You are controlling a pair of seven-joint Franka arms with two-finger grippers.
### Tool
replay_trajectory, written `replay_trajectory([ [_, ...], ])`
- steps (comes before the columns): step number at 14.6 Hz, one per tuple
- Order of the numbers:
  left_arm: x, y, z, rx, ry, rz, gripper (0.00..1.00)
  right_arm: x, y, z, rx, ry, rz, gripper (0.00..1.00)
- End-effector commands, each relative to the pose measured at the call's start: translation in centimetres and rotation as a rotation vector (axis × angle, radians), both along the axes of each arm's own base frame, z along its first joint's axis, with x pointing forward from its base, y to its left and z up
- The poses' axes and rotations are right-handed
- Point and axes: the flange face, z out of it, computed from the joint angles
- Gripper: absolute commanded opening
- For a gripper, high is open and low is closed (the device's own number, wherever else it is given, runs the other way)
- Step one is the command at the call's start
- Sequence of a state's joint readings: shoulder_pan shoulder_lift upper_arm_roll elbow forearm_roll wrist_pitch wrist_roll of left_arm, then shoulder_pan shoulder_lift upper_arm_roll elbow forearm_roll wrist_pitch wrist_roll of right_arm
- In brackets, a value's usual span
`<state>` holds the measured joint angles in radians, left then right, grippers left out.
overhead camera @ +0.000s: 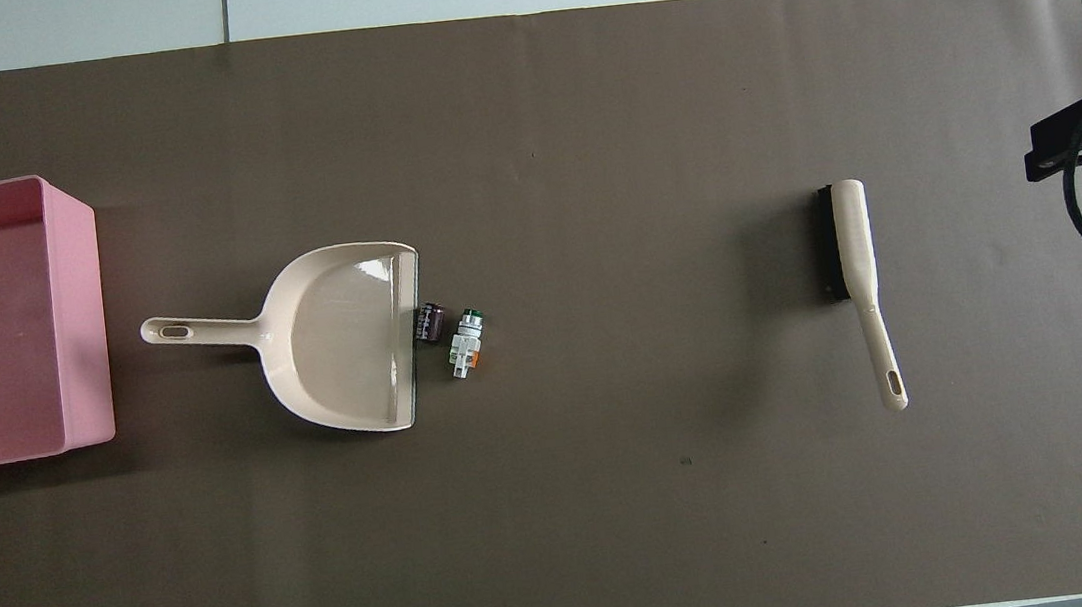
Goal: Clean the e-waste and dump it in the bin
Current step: 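Move the right gripper toward the beige hand brush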
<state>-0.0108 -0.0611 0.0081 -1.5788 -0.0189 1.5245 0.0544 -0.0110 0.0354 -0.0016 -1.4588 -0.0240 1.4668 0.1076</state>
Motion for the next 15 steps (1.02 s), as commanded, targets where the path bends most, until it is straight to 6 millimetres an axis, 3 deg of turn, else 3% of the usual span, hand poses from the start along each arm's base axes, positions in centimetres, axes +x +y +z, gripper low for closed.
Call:
replay_trajectory([
  [1,-0.5,1.2,0.2,0.021,-0.005,0.018,0.99,0.0,-0.4,-0.3,0.012,-0.010,0.026,0.99],
  [4,-0.6,2.5,0.4,0.021,-0.002,0.047,0.99,0.0,-0.5,-0.2,0.012,-0.012,0.023,0.99],
  [9,0.2,1.9,0.3,0.025,-0.039,0.027,0.99,-1.2,0.3,-2.7,0.012,-0.001,0.036,0.99],
  [11,0.4,1.6,-0.2,0.023,-0.034,0.020,0.99,-1.7,1.2,-4.8,0.012,-0.021,0.054,0.99],
  [15,0.5,1.3,-0.8,0.025,-0.030,-0.007,0.99,-1.9,2.1,-11.0,0.015,-0.002,0.063,0.99],
])
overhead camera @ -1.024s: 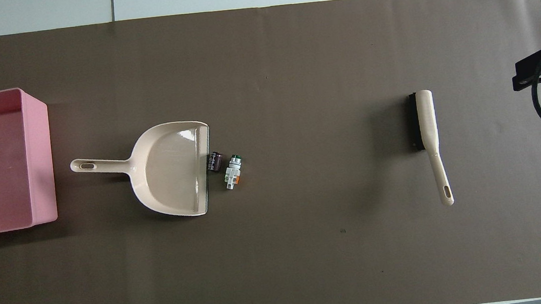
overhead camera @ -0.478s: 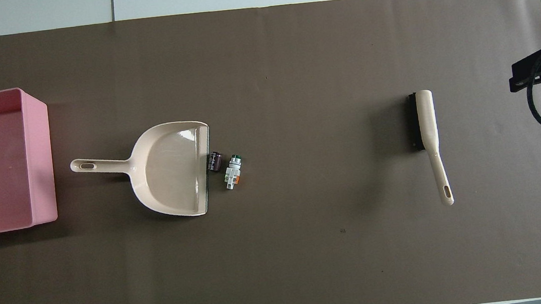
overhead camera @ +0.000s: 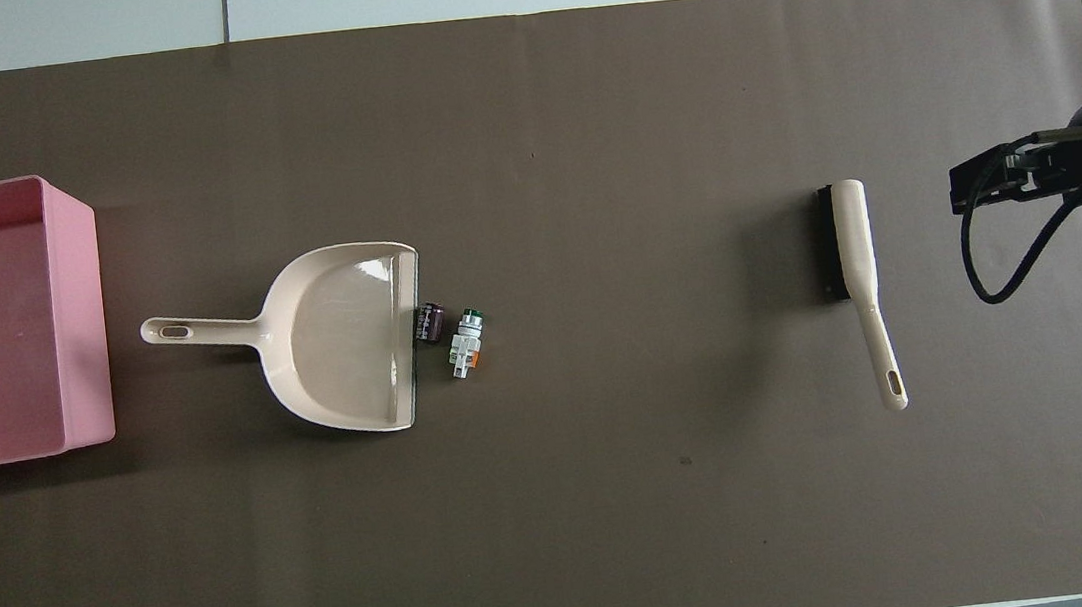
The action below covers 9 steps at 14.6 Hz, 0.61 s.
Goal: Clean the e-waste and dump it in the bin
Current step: 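Move the right gripper toward the beige hand brush, then grasp the brush with the right gripper while the left gripper grasps the dustpan handle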
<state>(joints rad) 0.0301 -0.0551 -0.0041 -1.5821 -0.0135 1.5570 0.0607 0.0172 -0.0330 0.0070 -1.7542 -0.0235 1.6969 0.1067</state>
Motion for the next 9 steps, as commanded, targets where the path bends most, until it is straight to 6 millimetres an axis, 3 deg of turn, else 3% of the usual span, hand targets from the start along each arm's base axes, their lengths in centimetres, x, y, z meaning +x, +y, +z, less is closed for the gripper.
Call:
replay_trajectory([
  [1,0.0,-0.6,-1.0,0.020,-0.002,-0.075,0.99,-1.5,0.3,-4.7,0.019,0.000,0.020,0.99],
  [3,0.1,-1.5,-1.7,0.024,0.000,-0.214,0.99,-1.9,1.4,-8.3,0.018,-0.009,0.001,0.99],
  [6,-0.1,-2.6,-4.2,0.030,0.000,-0.491,0.99,-4.8,2.0,-14.1,0.020,-0.019,0.004,0.99],
  [9,-0.5,-3.4,-5.3,0.050,-0.028,-0.839,0.99,-7.0,1.7,-17.0,0.021,0.022,0.020,0.99],
])
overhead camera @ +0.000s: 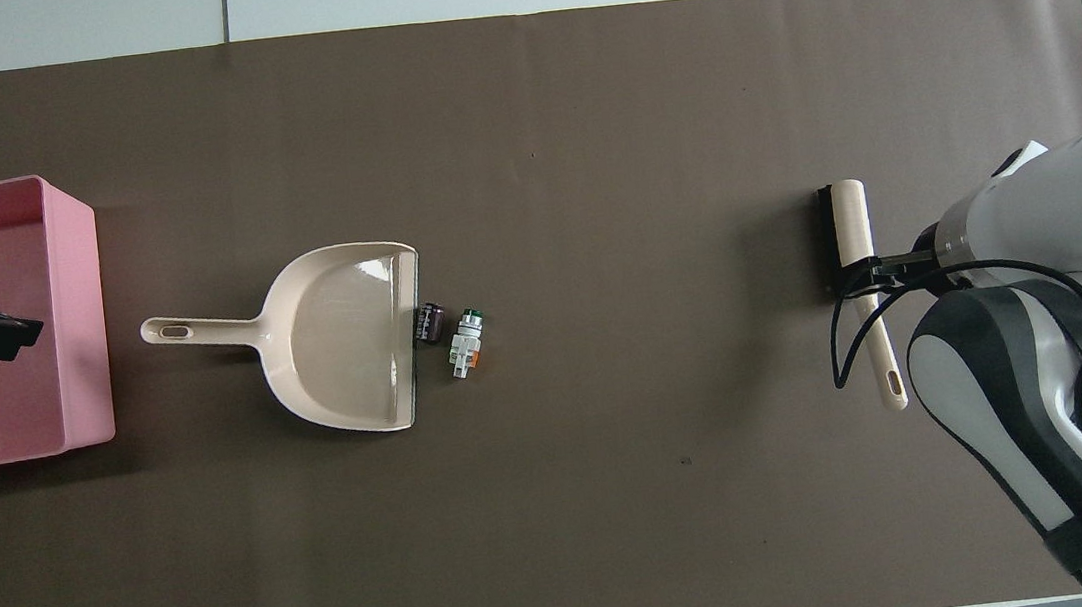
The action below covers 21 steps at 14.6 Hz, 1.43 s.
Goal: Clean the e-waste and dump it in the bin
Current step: 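Grasp the brush with the right gripper while the left gripper grasps the dustpan handle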
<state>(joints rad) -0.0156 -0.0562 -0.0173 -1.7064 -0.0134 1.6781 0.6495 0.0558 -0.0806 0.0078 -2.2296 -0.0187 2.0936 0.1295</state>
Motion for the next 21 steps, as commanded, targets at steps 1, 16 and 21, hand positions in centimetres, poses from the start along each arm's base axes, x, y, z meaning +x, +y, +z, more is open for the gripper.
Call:
replay_trajectory([
  [1,-1.6,-0.3,-1.2,0.029,-0.045,-0.307,0.99,-2.9,-0.4,-1.3,0.018,-0.011,-0.005,0.99],
  [16,-3.5,-9.6,-17.0,0.155,-0.023,-0.823,0.99,-4.7,-1.4,-6.0,0.052,-0.048,0.050,0.97],
  [21,-2.3,-11.4,-21.9,0.274,-0.013,-0.892,0.98,-5.2,-1.0,-6.3,0.053,-0.034,0.066,0.81],
])
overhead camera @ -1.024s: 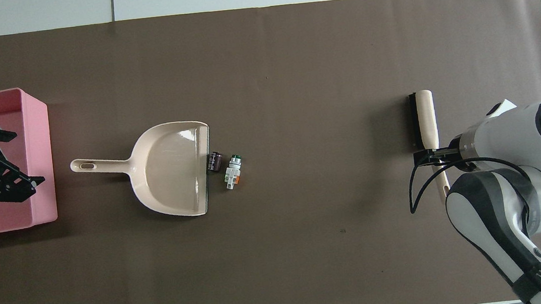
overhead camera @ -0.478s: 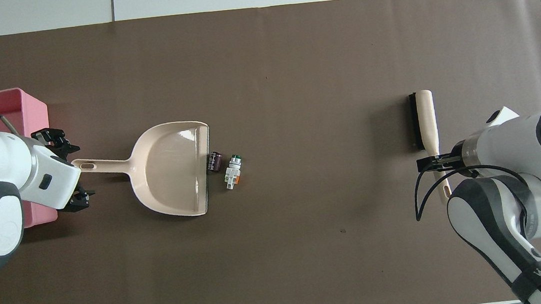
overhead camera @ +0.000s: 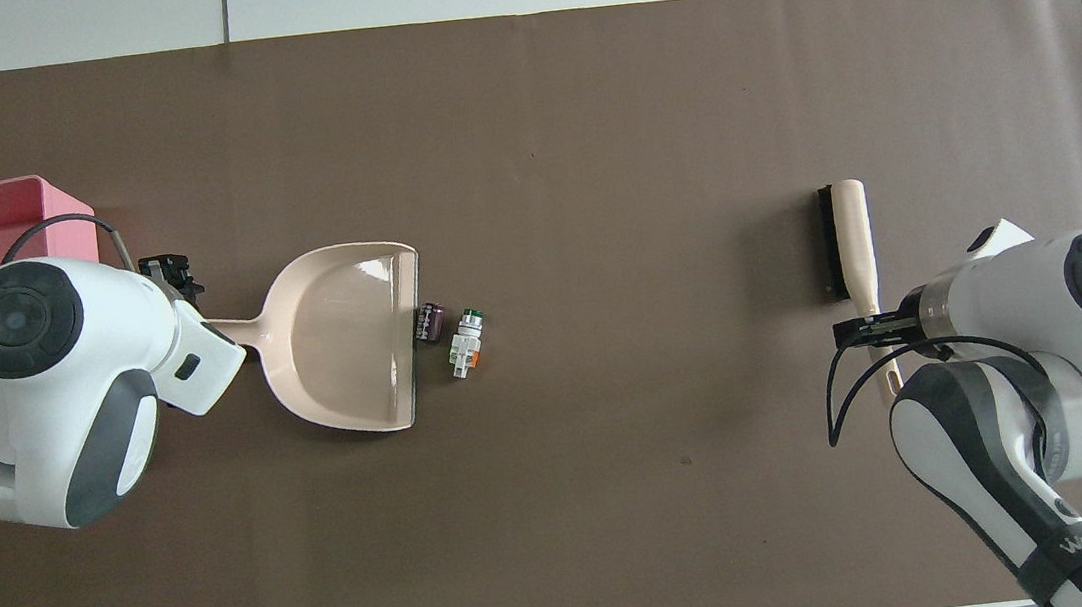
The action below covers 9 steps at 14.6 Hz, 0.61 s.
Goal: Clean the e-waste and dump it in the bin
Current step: 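Grasp the brush with the right gripper while the left gripper grasps the dustpan handle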
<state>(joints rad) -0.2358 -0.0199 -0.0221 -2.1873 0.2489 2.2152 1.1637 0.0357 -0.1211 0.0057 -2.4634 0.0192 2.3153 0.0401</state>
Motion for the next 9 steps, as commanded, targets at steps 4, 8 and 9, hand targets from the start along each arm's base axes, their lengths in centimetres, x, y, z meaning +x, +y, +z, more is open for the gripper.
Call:
replay_trajectory([
  [4,0.0,-0.7,-4.8,0.076,-0.055,-0.067,0.95,-0.9,0.2,0.1,0.018,0.001,0.018,0.12],
  [8,-0.7,-0.5,-6.3,0.111,-0.032,-0.081,0.95,-0.5,0.3,0.6,0.019,0.015,0.011,0.00],
  [9,-0.8,-0.5,-6.3,0.114,-0.027,-0.076,0.93,-0.1,0.4,1.0,0.018,0.026,0.004,0.00],
])
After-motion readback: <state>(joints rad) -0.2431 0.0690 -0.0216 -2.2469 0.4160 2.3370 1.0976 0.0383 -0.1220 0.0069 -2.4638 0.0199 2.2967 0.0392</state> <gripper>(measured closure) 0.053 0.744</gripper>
